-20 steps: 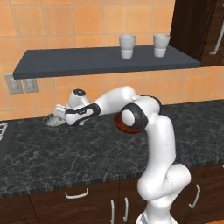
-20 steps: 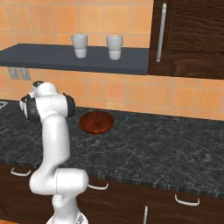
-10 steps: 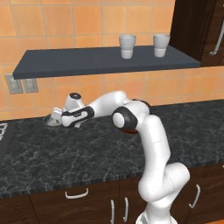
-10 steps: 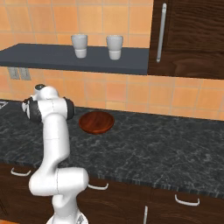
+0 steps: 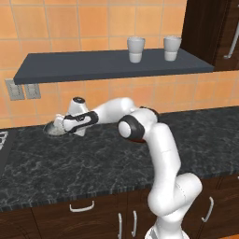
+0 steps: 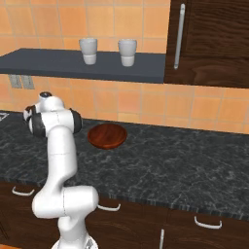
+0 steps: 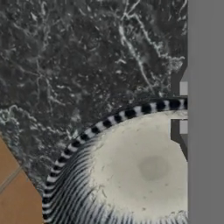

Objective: Pick up the bowls on the counter and stack them on top of one another in the open cabinet. Place the smaller bowl on top of the larger bowl.

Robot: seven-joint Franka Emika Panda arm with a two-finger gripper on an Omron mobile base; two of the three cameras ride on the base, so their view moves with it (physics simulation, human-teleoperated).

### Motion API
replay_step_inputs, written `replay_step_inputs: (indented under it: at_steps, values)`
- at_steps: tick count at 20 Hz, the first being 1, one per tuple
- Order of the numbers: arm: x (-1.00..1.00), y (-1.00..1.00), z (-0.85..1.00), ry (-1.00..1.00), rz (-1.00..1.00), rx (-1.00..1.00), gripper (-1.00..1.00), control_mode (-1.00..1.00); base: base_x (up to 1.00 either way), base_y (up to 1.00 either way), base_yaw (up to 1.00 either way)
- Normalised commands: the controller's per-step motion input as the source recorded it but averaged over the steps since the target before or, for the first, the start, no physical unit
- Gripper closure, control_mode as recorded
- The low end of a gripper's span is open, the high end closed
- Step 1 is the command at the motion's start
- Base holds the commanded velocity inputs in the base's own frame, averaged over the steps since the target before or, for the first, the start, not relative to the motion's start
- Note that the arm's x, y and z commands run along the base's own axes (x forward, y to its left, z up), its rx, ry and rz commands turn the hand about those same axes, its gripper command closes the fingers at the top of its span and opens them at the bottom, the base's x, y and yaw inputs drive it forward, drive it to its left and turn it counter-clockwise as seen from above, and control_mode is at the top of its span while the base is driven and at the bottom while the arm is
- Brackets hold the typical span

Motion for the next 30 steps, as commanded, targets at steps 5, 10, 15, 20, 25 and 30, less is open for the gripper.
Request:
replay_step_inputs:
  at_steps: [5,10,15,20,25,30]
  values:
    - [-0.94,-0.18,-0.38,0.04,-0.09,0.01,1.0,-1.0,0.0,0.0,0.0]
    - [-1.0,-0.41,0.05,-0.03,-0.2,0.13,1.0,-1.0,0.0,0.0,0.0]
    - [-1.0,-0.51,0.15,-0.02,-0.24,0.16,1.0,-1.0,0.0,0.0,0.0]
    - [-0.75,-0.37,0.83,0.0,-0.2,0.17,1.0,-1.0,0.0,0.0,0.0]
    - [-0.47,-0.5,0.95,0.0,-0.11,0.11,1.0,-1.0,0.0,0.0,0.0]
    - [-0.37,-0.6,0.76,-0.01,-0.08,0.02,1.0,-1.0,0.0,0.0,0.0]
